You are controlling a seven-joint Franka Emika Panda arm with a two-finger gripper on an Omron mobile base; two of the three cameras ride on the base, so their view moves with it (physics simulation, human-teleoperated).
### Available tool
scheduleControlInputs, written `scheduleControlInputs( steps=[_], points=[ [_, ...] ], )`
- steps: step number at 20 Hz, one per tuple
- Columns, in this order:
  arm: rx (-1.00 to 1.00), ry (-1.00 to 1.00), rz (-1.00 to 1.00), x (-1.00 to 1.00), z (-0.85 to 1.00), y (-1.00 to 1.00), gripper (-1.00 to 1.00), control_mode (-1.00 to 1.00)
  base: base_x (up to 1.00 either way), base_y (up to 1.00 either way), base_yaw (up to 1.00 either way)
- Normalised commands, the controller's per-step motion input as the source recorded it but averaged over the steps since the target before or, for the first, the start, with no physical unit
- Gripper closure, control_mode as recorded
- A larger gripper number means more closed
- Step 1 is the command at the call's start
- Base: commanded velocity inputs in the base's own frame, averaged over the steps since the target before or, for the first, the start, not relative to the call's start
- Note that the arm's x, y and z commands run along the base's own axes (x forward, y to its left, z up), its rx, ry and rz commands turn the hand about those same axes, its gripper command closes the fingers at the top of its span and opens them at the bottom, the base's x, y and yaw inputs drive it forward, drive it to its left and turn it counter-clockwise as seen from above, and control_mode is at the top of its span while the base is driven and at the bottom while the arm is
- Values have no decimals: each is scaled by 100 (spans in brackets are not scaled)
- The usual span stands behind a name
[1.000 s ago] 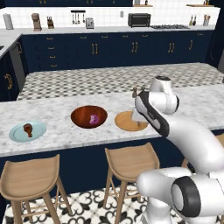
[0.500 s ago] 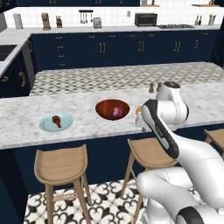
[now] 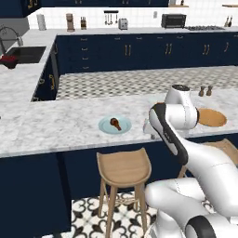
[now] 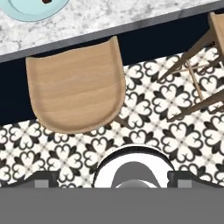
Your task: Pick the chicken drumstick and onion from their plates and place them in the bowl. Then put the bowl in the fridge.
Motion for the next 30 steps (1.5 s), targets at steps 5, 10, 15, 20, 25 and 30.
scheduleControlInputs(
  steps=[5, 10, 15, 20, 25, 30],
  points=[
    [0, 0, 0, 0, 0, 0, -100, 100, 100, 16, 2],
    [0, 0, 0, 0, 0, 0, -100, 100, 100, 30, 32],
    [0, 0, 0, 0, 0, 0, -100, 100, 99, 3, 43],
    [-5, 13, 2, 100, 0, 25, -100, -100, 0, 0, 0],
    [-12, 4, 1, 100, -8, 31, -100, -100, 0, 0, 0],
    [-3, 0, 9, 82, -33, 0, -100, -100, 0, 0, 0]
  ],
)
